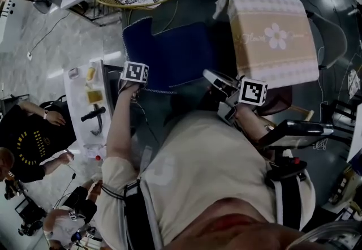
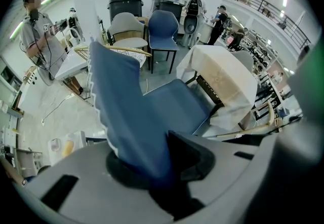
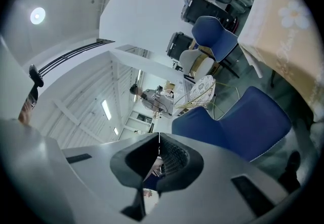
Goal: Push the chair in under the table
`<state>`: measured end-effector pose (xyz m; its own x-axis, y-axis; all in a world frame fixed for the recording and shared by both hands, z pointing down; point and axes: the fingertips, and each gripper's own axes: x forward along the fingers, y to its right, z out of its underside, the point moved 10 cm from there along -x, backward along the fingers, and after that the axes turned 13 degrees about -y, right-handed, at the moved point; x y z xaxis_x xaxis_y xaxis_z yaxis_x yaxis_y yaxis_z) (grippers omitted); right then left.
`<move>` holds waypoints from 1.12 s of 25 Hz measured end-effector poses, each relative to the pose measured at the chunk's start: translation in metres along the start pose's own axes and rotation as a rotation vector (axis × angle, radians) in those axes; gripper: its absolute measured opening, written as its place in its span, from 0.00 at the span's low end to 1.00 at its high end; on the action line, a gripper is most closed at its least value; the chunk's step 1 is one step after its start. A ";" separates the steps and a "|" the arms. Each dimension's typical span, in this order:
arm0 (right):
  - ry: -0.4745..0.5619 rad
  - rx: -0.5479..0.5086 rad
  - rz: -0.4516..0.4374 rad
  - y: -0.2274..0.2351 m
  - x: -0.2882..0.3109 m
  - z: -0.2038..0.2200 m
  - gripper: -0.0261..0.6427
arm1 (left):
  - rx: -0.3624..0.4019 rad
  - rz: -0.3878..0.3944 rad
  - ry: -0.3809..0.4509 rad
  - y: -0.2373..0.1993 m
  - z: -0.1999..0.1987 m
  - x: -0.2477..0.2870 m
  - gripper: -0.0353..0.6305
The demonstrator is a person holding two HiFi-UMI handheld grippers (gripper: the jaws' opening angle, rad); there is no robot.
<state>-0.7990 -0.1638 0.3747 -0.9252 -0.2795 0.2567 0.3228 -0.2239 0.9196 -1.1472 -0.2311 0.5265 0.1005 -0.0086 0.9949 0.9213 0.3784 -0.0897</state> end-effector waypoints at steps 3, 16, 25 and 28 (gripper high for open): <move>0.002 0.016 0.004 0.004 -0.002 0.001 0.06 | 0.002 0.002 0.015 0.003 -0.001 0.000 0.20; -0.012 0.013 -0.013 0.002 0.003 0.000 0.06 | 0.000 0.026 0.021 0.020 -0.007 0.004 0.20; -0.009 0.032 -0.008 0.007 0.000 0.004 0.06 | -0.016 0.003 0.023 0.019 -0.007 0.003 0.20; -0.022 0.028 -0.015 0.006 0.002 0.004 0.06 | -0.026 0.022 0.018 0.025 -0.007 0.004 0.20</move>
<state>-0.7999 -0.1618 0.3821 -0.9341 -0.2558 0.2491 0.3036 -0.2016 0.9312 -1.1216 -0.2283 0.5280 0.1276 -0.0167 0.9917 0.9283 0.3541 -0.1134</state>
